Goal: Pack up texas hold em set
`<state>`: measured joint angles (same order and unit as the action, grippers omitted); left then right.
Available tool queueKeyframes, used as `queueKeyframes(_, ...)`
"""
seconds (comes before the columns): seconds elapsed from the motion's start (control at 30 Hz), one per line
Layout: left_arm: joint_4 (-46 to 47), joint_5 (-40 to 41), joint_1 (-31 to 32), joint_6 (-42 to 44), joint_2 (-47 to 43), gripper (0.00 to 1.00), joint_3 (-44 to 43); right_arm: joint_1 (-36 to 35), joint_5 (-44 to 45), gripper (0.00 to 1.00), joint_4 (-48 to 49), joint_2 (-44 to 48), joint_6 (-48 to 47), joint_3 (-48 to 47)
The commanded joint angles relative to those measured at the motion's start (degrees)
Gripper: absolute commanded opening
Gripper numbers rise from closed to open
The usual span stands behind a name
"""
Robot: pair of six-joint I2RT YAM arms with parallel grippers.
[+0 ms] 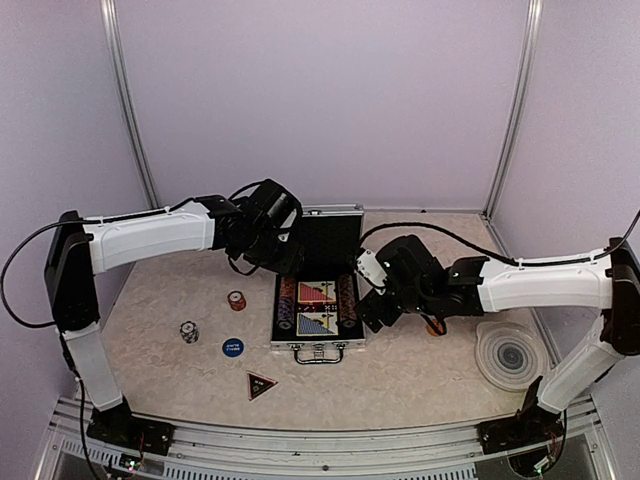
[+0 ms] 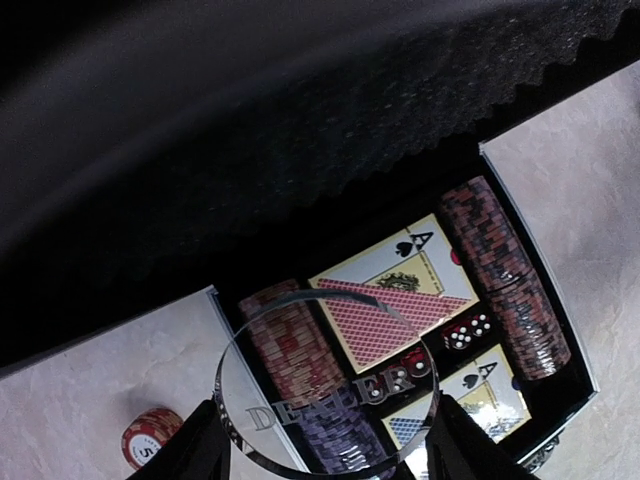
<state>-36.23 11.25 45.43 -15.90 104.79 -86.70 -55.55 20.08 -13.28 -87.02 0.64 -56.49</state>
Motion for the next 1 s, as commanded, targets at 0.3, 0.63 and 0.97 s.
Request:
queueKeyframes(0.3,0.8,-2.7,1.8,1.5,8.3,0.56,-6.0,3.3,3.0,0.99,0.9,3.7,5.1,1.7)
queueKeyframes(0.63,1.6,-3.5,3.1,1.1,10.4,0.56,-6.0,3.4,3.2,0.99,0.0,4.1,5.8,1.2)
queueKeyframes(0.97,4.0,0.4,3.5,-1.2,6.5,0.56,-1.6,3.4,2.3,0.99,-0.3,2.8,5.7,-0.1)
